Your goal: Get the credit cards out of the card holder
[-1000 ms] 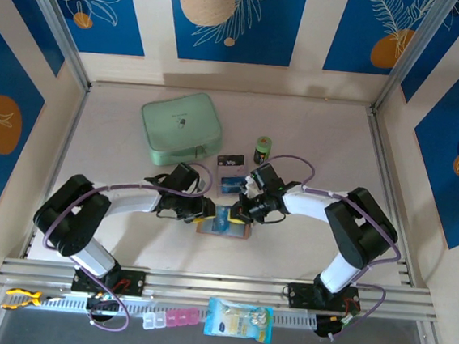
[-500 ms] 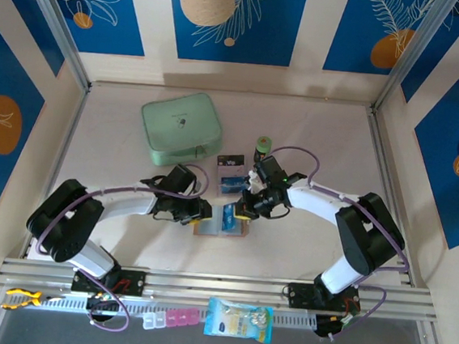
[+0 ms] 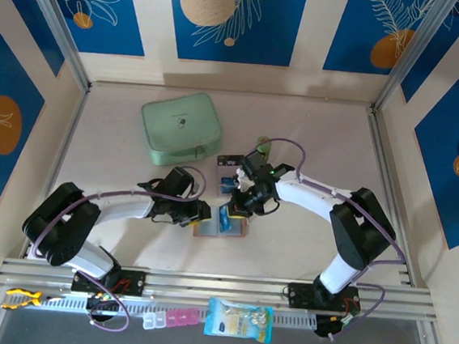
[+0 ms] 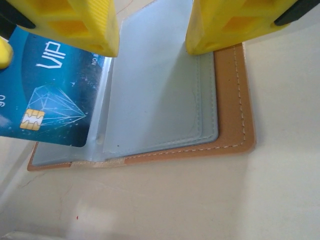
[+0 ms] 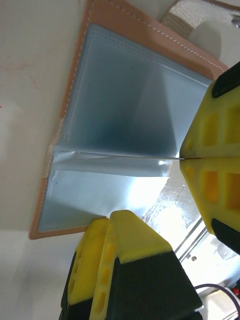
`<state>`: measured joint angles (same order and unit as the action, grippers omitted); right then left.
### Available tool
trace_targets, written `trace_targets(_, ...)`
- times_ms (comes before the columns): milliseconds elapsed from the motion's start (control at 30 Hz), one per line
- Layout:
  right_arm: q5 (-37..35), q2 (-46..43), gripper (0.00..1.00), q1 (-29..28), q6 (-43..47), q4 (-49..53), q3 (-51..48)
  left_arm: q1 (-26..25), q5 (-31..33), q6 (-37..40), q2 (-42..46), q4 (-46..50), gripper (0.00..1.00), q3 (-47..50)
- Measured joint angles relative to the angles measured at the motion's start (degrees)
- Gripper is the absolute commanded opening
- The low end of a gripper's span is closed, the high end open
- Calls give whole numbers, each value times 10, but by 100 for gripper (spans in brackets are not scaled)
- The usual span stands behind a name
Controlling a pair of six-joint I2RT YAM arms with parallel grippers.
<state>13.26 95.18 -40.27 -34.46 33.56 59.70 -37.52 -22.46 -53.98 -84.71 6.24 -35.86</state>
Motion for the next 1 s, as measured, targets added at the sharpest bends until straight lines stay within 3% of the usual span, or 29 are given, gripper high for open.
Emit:
trace_targets(400,-45,49,2,-33,-16,65,62,-1,0,-7,15,-6,43,15)
trace_targets(733,-56,58,12,-59,-47,81,88,-1,0,-12,17,-15,43,20)
trace_targets(1000,-58,71,9,-66,-57,81,88,-1,0,-12,17,-17,43,21)
